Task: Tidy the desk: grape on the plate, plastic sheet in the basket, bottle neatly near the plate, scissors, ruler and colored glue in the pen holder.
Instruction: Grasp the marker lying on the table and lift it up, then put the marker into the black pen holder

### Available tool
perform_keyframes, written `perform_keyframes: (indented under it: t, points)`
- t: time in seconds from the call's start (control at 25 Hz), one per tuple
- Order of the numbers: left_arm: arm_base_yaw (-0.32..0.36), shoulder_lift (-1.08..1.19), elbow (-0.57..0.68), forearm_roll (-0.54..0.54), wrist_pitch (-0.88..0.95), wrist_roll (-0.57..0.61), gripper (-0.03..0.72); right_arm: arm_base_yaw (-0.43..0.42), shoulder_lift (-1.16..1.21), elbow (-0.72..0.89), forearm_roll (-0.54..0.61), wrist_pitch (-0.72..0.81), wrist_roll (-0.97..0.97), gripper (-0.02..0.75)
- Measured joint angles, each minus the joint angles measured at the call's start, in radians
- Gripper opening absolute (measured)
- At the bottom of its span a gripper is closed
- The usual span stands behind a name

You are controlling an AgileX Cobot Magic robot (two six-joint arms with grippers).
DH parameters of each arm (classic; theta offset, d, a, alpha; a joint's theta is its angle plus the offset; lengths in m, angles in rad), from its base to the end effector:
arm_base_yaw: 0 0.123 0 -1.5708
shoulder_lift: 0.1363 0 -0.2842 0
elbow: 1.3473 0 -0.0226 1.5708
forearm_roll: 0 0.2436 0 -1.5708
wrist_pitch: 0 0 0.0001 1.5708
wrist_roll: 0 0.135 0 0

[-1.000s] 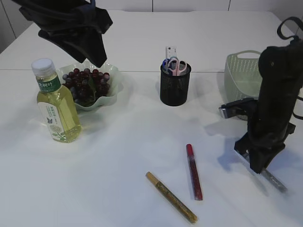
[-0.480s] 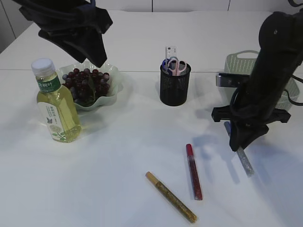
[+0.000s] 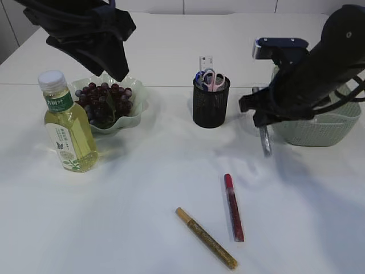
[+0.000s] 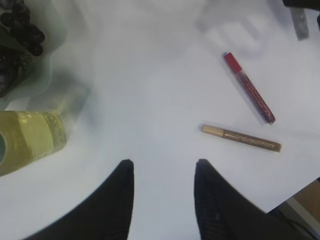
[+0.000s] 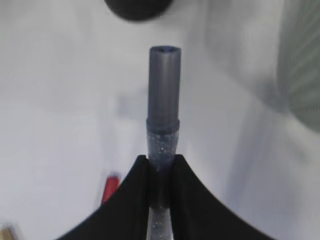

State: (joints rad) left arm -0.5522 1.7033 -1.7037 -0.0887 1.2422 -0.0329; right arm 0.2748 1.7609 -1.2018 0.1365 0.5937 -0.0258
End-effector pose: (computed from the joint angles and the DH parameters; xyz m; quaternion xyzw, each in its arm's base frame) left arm 0.3096 -0.2040 0.3178 0.2458 0.9461 -0.1017 0.1849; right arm 0.3667 0.1141 0.1840 -0.1000 0.9619 0.0816 0.2411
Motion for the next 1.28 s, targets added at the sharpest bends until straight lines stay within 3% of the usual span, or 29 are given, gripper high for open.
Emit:
perform_keyframes:
  t: [0.44, 0.68, 0.92, 1.28]
  points:
    - [0.0, 0.0, 0.0, 0.0, 0.0, 0.0, 0.296, 0.0, -0.001, -0.031, 0.0, -0.474, -0.09, 0.104]
    - [0.0, 0.0, 0.0, 0.0, 0.0, 0.0, 0.288, 0.009, 0.055, -0.049, -0.061, -0.745, -0.098, 0.104]
    - [0.0, 0.0, 0.0, 0.0, 0.0, 0.0, 0.281, 0.045, 0.178, -0.155, -0.137, -0.794, -0.099, 0.104]
    - [0.0, 0.0, 0.0, 0.0, 0.0, 0.0, 0.278, 0.047, 0.269, -0.25, -0.137, -0.816, -0.102, 0.104]
